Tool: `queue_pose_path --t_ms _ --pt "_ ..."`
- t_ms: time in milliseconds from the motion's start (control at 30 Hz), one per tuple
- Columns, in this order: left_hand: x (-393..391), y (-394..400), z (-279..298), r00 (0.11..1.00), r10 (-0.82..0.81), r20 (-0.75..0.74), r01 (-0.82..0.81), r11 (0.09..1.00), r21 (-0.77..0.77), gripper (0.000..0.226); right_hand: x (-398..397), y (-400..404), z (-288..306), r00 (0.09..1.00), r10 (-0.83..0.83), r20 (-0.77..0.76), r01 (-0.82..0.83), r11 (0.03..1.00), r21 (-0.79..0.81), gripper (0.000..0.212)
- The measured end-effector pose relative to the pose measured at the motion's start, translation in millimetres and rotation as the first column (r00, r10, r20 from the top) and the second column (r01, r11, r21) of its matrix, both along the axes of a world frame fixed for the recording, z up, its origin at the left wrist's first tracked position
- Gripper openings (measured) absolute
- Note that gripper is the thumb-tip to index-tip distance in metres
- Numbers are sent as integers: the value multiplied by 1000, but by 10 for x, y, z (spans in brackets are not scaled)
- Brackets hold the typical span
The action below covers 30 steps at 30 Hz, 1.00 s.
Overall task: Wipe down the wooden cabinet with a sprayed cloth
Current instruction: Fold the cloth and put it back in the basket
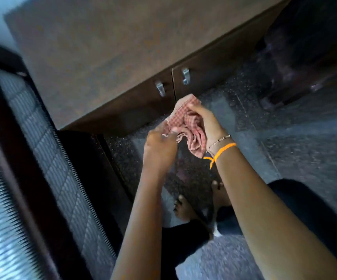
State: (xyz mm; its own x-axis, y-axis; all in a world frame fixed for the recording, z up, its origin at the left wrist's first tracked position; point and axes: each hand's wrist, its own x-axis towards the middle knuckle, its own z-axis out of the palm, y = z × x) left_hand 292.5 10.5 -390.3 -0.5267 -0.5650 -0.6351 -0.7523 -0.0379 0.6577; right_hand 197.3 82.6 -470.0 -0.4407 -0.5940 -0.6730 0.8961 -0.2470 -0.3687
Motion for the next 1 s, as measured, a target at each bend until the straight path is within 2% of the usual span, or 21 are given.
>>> queue_pose_path --t_ms 100,167,233,367,433,600,700,767,833,900,1000 --pt "-73 136 694 988 -5 -153 20 995 98 26 86 153 810 992 25 -121 -29 999 -34 26" --pt "-79 213 1148 974 54 -221 -18 987 161 26 104 281 1338 977 60 -207 -68 997 -31 27" --pt "-58 295 1602 960 122 -254 -56 965 255 32 114 409 1858 958 74 -276 -73 997 12 20" --pt "7 296 2314 956 191 -224 -95 920 381 81 108 608 2704 918 93 -386 -93 995 21 21" --pt "40 244 2537 967 143 -208 -51 917 396 93 89 659 3037 905 91 -415 -94 995 12 24" --pt "168 212 3055 955 66 -289 68 901 429 38 29 830 3662 859 172 -482 -177 984 35 21" --pt "230 258 3277 911 121 -395 73 894 443 36 3 967 3901 808 227 -543 -211 973 93 10" --pt "227 307 3376 892 76 -446 113 917 382 24 7 1017 3987 742 279 -609 -205 960 190 22" --pt "192 365 3426 875 2 -484 170 935 311 19 -3 1019 4008 688 302 -660 -133 946 294 32" --pt "102 425 3508 866 -11 -500 166 949 268 21 -28 1029 4067 681 276 -679 -44 940 339 35" --pt "-102 418 3597 855 45 -516 77 974 214 25 -157 1055 4114 582 319 -748 53 903 427 21"
